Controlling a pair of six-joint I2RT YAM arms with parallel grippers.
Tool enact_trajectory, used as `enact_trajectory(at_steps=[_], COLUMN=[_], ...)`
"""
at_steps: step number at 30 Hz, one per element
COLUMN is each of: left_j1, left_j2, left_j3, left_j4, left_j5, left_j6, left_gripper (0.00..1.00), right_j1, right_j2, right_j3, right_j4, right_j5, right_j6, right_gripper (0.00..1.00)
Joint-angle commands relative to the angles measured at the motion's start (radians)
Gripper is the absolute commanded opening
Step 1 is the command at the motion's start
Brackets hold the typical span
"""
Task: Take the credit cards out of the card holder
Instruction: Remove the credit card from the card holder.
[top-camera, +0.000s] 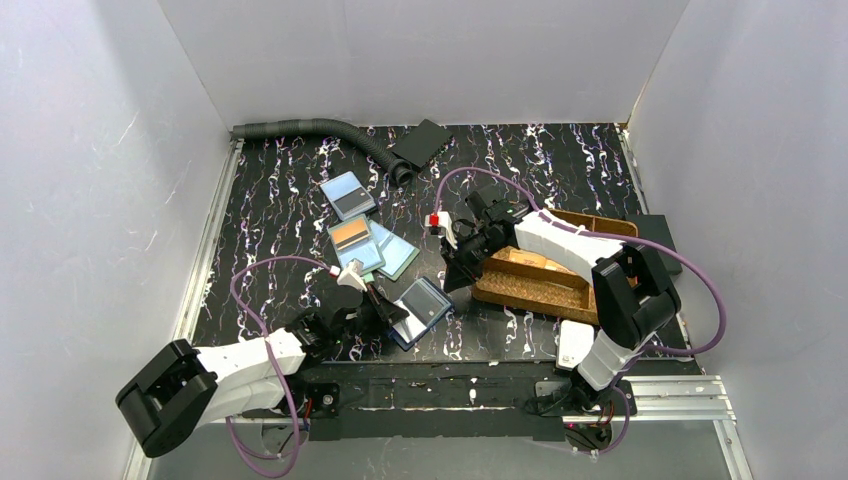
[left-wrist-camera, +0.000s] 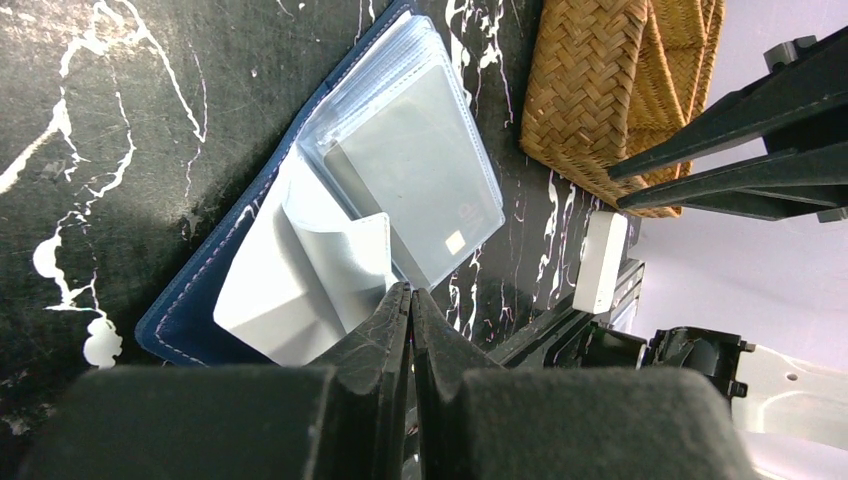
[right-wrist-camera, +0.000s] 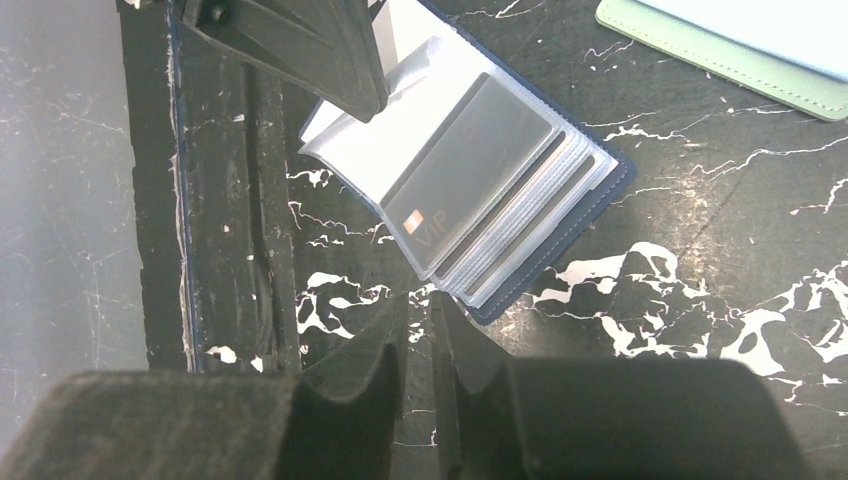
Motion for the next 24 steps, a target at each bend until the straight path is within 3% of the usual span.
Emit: enact_trajectory(at_steps=[1,14,24], left_j1=[-0.002,-0.001,-0.002], left_j2=[-0.031,-0.040,-0.016], left_j3=[0.010,0.018,0.015], left_j4=[-0.009,-0.009,-0.012], left_j5=[-0.007,0.007,-0.016], left_j6=[0.004,0.004,-0.014], left_gripper=[0.03,0.03,0.01], right_j1=[-0.005,-0.010,0.016], right_j2=[-0.050,-0.052,-0.010], right_j3=[-0.011,-0.020,-0.088], right_j4=[0.028,0.062,0.262], right_j5=[0.004,0.017,0.048], right_j6=[0.009,0.039,0.311], right_gripper=[0.23,0.23,0.20])
